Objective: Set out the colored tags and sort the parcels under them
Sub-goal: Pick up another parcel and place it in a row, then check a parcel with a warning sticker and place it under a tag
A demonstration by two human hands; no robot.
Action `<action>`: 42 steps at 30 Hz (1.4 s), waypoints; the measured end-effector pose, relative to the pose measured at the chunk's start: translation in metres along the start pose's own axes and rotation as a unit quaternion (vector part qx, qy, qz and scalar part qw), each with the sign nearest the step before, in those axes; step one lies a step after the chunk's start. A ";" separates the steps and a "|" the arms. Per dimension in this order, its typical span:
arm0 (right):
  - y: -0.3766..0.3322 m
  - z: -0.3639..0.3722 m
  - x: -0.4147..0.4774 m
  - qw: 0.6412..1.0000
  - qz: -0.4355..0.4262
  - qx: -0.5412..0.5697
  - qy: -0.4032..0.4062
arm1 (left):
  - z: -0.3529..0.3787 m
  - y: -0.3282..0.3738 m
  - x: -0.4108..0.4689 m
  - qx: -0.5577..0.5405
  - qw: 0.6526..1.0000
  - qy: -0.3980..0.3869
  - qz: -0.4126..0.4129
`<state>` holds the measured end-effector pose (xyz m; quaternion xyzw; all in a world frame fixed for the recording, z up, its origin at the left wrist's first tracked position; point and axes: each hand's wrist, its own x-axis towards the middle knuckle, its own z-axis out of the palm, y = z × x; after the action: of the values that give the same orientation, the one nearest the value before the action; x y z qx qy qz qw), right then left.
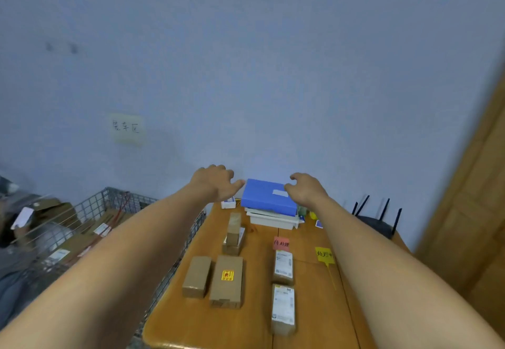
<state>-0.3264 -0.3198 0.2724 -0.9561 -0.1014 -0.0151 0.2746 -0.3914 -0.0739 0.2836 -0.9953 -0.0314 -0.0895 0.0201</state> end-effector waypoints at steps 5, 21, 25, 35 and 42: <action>-0.017 0.028 -0.004 1.000 -0.010 -0.016 -0.015 | 0.015 -0.026 -0.014 0.006 1.000 -0.016 -0.011; -0.045 0.148 0.122 0.997 0.043 -0.006 -0.070 | 0.107 -0.137 0.080 -0.009 0.996 -0.086 -0.027; -0.048 0.191 0.153 0.993 0.072 -0.022 -0.087 | 0.134 -0.161 0.117 -0.013 0.994 -0.108 -0.018; -0.059 0.251 0.200 0.987 0.125 0.017 -0.096 | 0.200 -0.190 0.175 -0.034 0.988 -0.152 0.018; -0.043 0.294 0.215 0.977 0.175 0.009 -0.124 | 0.256 -0.181 0.206 -0.046 0.980 -0.187 0.058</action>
<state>-0.1324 -0.0890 0.0641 -0.9508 0.0339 0.1532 0.2671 -0.1556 0.1309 0.0749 -0.9945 0.0271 0.0979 -0.0264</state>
